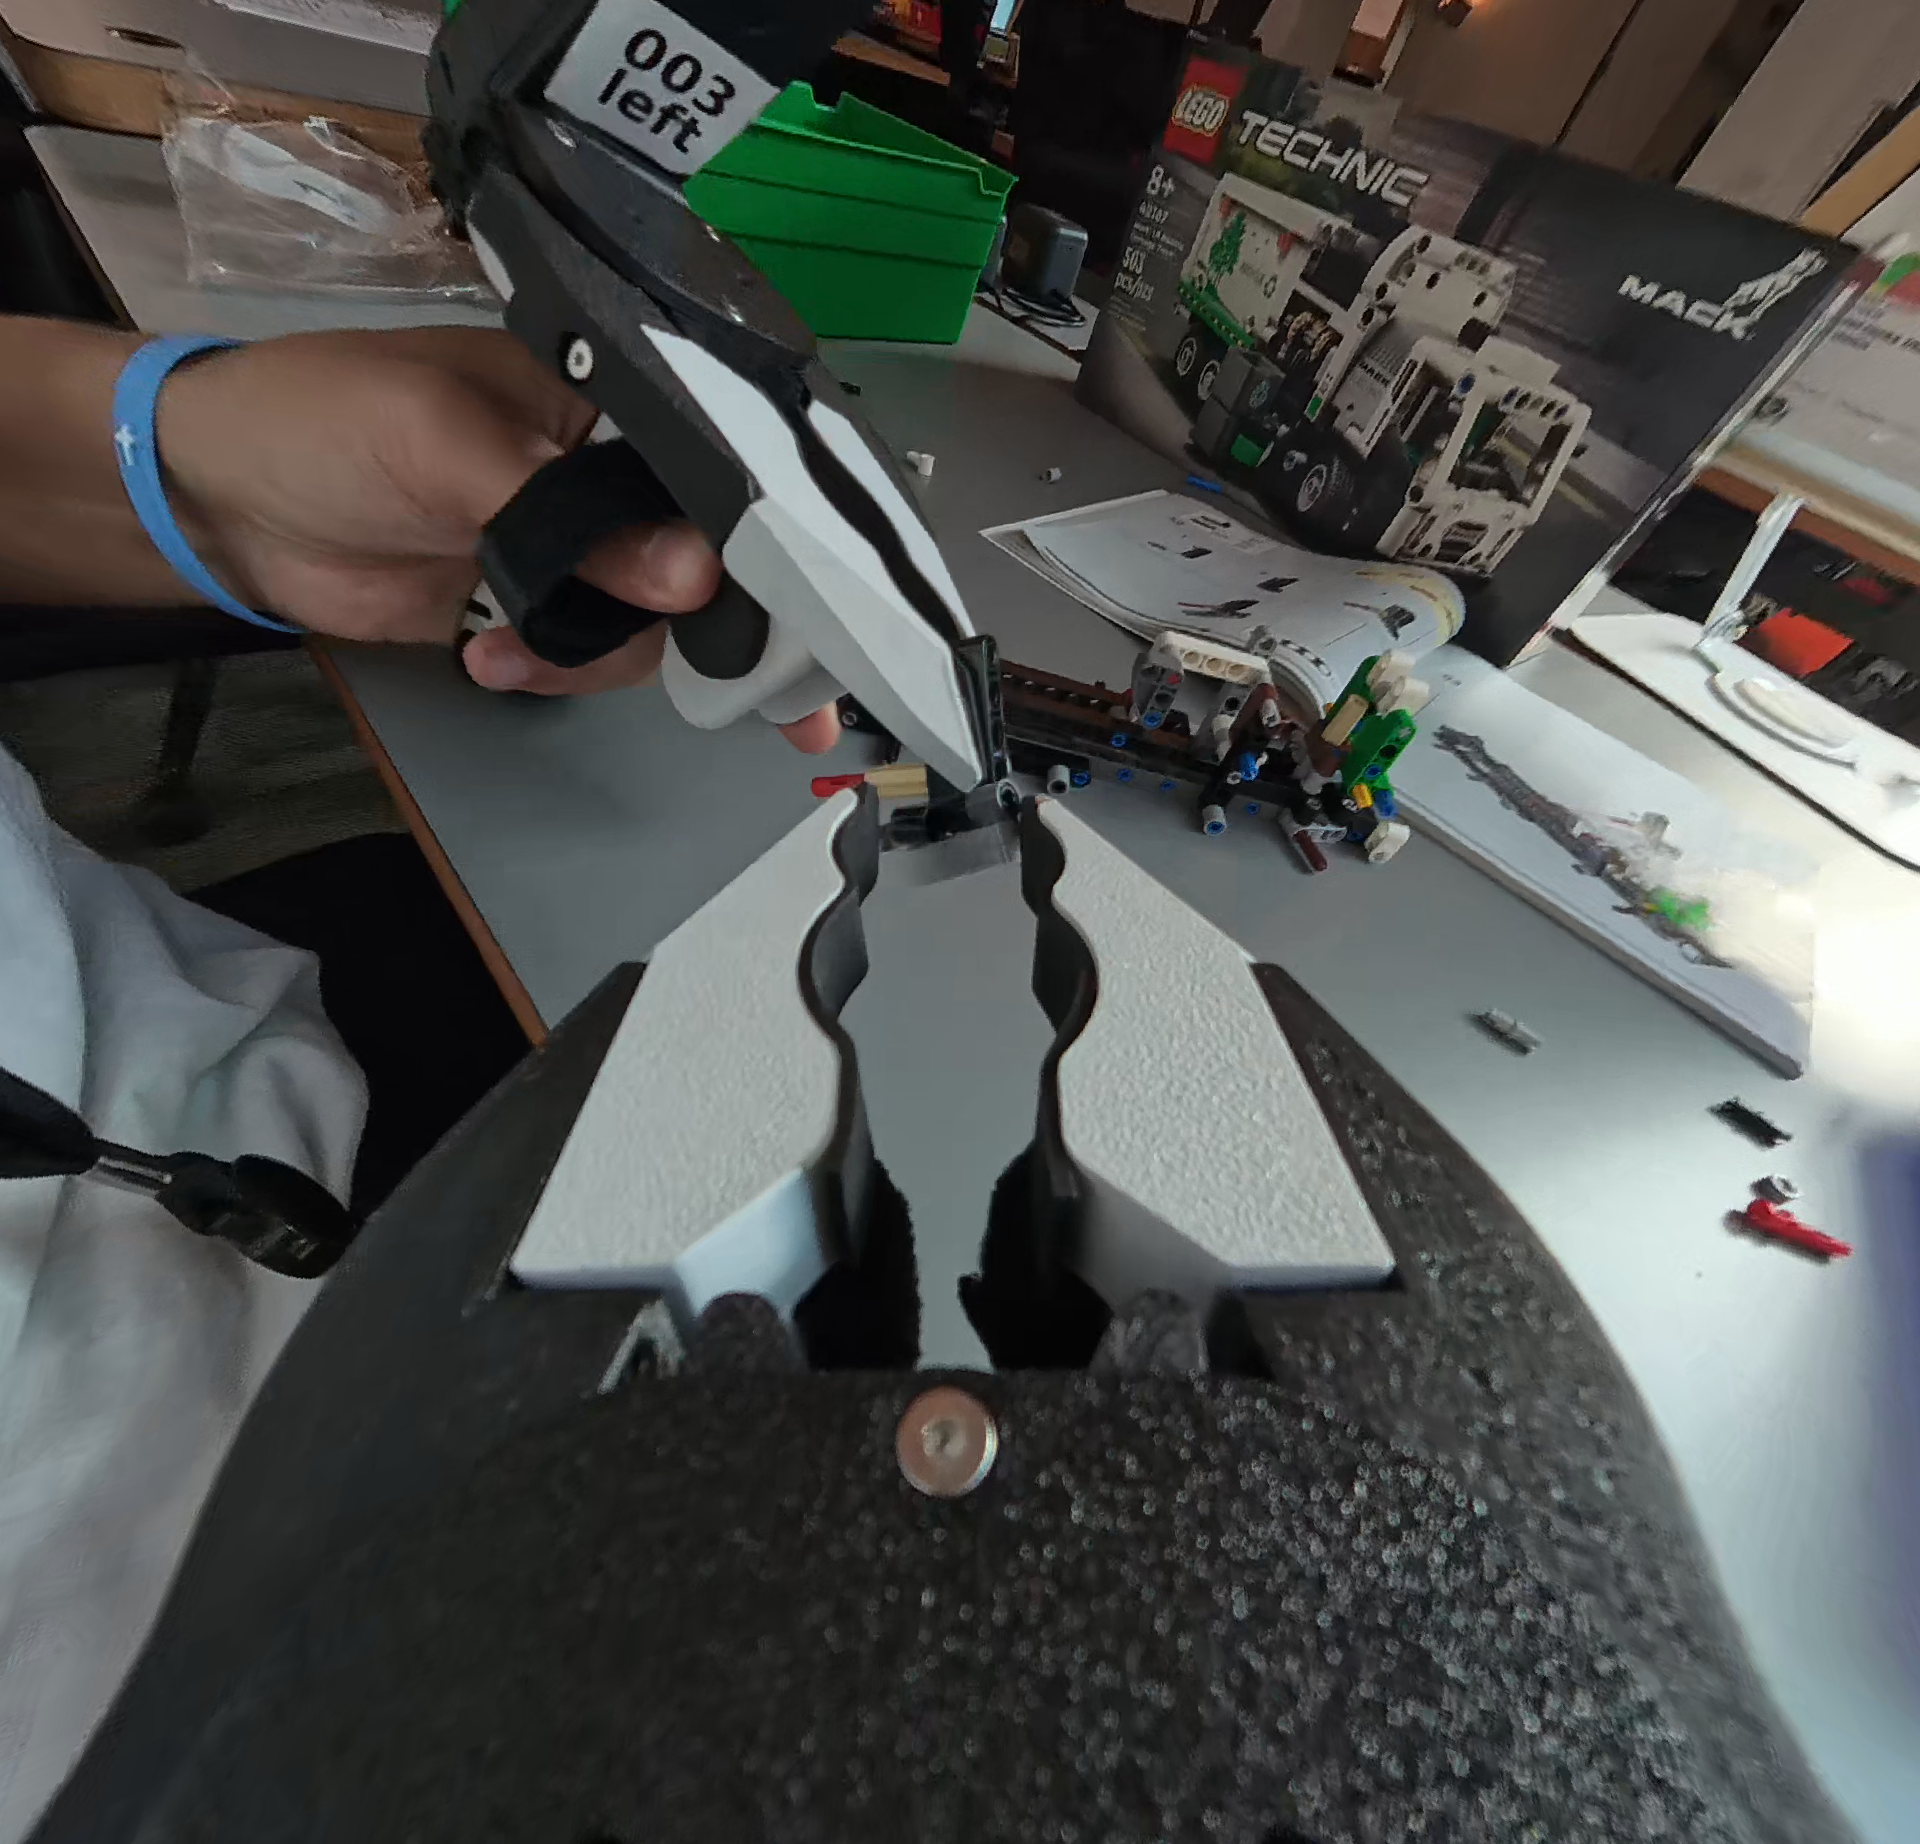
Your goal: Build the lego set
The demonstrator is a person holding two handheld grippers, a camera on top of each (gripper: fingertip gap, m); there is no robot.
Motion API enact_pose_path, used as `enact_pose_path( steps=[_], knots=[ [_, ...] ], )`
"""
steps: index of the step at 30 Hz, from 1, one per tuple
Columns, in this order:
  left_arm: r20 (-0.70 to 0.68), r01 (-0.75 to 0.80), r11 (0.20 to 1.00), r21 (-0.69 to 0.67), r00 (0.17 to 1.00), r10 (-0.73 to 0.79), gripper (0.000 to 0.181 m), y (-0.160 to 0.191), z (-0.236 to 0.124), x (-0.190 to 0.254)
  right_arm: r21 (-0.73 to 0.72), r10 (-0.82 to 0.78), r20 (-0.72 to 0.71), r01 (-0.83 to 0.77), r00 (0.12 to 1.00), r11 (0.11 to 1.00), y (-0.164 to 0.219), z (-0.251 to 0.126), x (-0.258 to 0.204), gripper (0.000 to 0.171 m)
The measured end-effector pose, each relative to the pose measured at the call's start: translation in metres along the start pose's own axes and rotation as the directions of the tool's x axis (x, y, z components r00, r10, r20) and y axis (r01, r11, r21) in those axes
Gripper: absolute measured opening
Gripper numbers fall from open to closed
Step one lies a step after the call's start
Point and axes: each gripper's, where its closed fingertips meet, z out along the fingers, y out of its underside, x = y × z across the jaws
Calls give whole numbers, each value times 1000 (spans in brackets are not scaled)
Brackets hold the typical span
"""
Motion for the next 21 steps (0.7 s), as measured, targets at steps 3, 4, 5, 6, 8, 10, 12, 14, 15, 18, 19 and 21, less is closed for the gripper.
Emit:
enact_pose_path(
  steps=[3, 4, 5, 6, 8, 10, 12, 14, 15, 18, 19, 21],
  knots=[
    [18, -14, 999, -47, 1000, 15, 6, 7, 4, -2, -81, 50, 23, -48, 999, 996, 11, 9, 2, 25],
    [27, -26, 998, -57, 999, 28, 6, 8, 5, -3, -94, 57, 21, -54, 998, 994, 13, 10, 3, 23],
    [32, -39, 997, -67, 999, 41, 6, 9, 5, -3, -103, 68, 29, -65, 997, 993, 14, 10, 3, 22],
    [35, -49, 996, -79, 998, 52, 6, 10, 6, -4, -114, 86, 45, -81, 995, 990, 16, 11, 2, 21],
    [28, -51, 994, -98, 998, 54, 6, 13, 7, -4, -132, 141, 76, -131, 987, 983, 18, 10, 2, 18],
    [34, -41, 993, -109, 998, 45, 6, 14, 8, -6, -147, 184, 96, -169, 978, 975, 20, 9, 3, 18],
    [46, -31, 992, -123, 998, 37, 5, 16, 9, -8, -163, 190, 109, -171, 976, 972, 23, 8, 1, 20],
    [53, -28, 991, -132, 998, 36, 6, 18, 10, -9, -179, 163, 99, -143, 982, 973, 26, 9, 0, 22],
    [51, -31, 990, -141, 998, 39, 6, 19, 10, -9, -183, 147, 96, -128, 984, 975, 27, 9, 0, 22],
    [21, -73, 980, -183, 997, 78, 6, 25, 13, -4, -194, 152, 112, -128, 982, 973, 29, 8, -2, 13],
    [19, -96, 976, -197, 995, 102, 6, 27, 13, -4, -197, 168, 134, -140, 977, 970, 29, 8, -3, 12],
    [-6, -140, 966, -217, 990, 142, 6, 30, 13, -2, -215, 191, 179, -151, 965, 965, 31, 6, -6, 9]
  ],
)
